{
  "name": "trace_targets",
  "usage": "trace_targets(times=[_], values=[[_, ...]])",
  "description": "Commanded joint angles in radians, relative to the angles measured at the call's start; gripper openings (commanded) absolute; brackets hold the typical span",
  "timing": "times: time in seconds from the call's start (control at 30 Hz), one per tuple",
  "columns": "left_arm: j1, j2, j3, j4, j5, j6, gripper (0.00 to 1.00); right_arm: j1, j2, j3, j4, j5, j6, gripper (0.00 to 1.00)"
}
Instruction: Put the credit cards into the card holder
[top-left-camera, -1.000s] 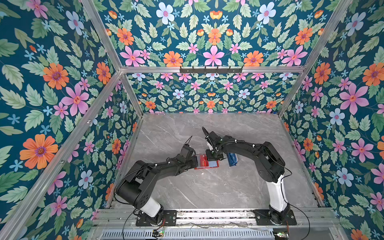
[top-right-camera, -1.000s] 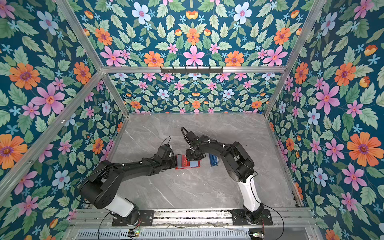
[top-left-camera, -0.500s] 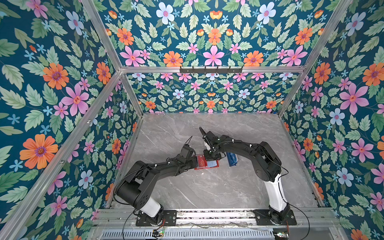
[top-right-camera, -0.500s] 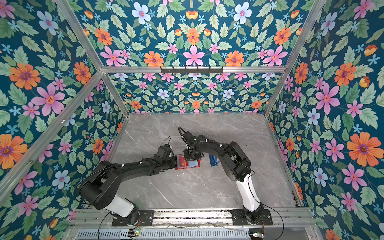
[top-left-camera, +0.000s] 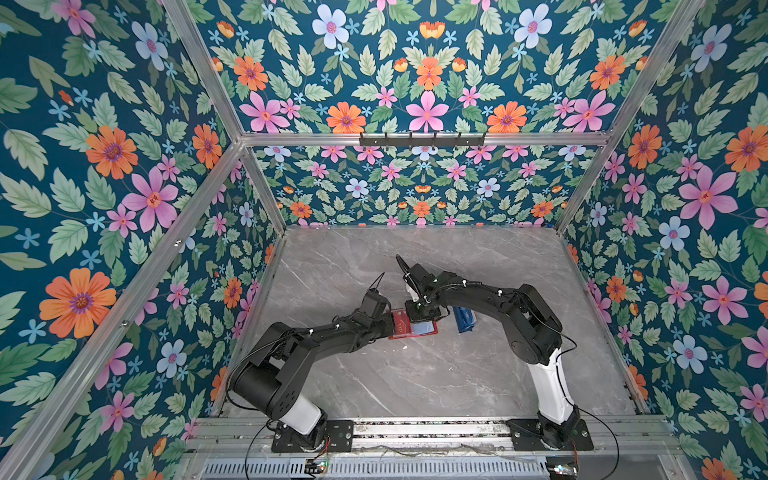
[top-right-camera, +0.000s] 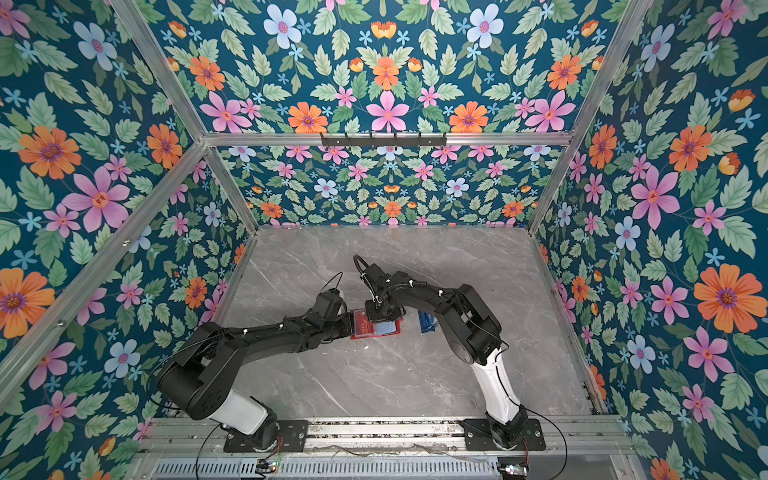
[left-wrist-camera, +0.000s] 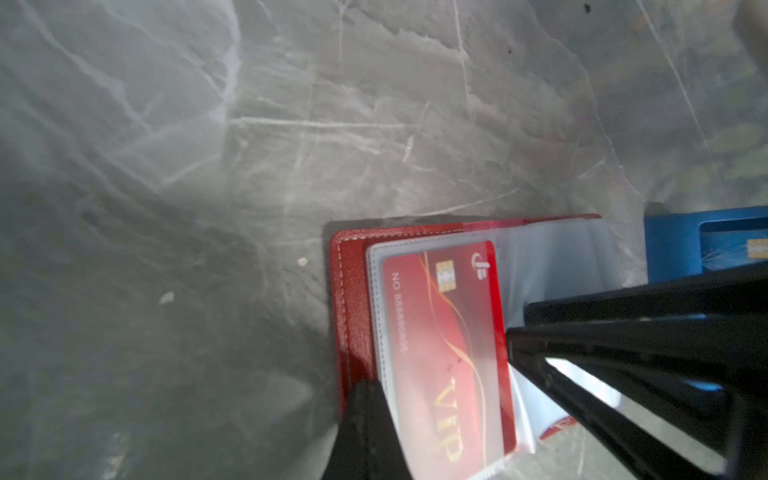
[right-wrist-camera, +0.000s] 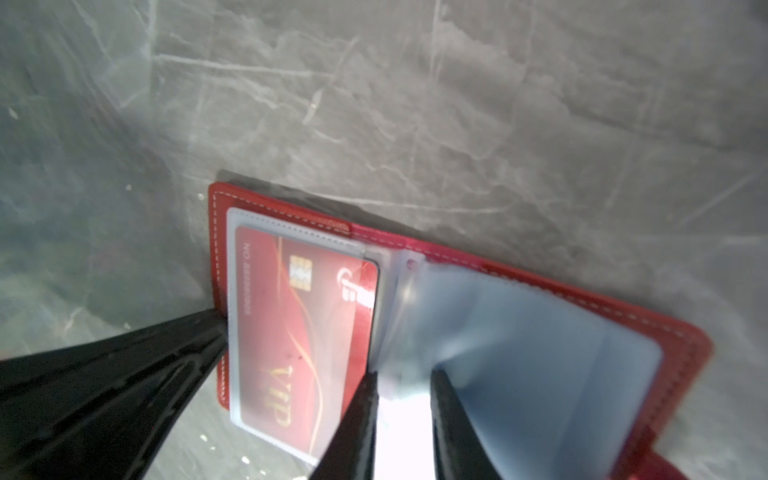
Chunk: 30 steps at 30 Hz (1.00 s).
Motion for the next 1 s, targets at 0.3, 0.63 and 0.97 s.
trace_targets(times=[0.3, 0.63, 0.97], values=[[0.001, 0.010, 0.001, -0.104, -0.016, 0.018, 0.00, 0.011, -0.036, -0.048, -0.040, -0.052, -0.006, 0.32], [-0.003, -0.025, 0.007, -0.109, -0.006, 0.043, 0.03, -0.035, -0.229, -0.200, 0.069, 0.008, 0.060, 0.33], [-0.023, -0.100, 0.055, -0.140, -0.015, 0.089, 0.28, -0.065, -0.221, -0.245, 0.059, 0.007, 0.063, 0.25]])
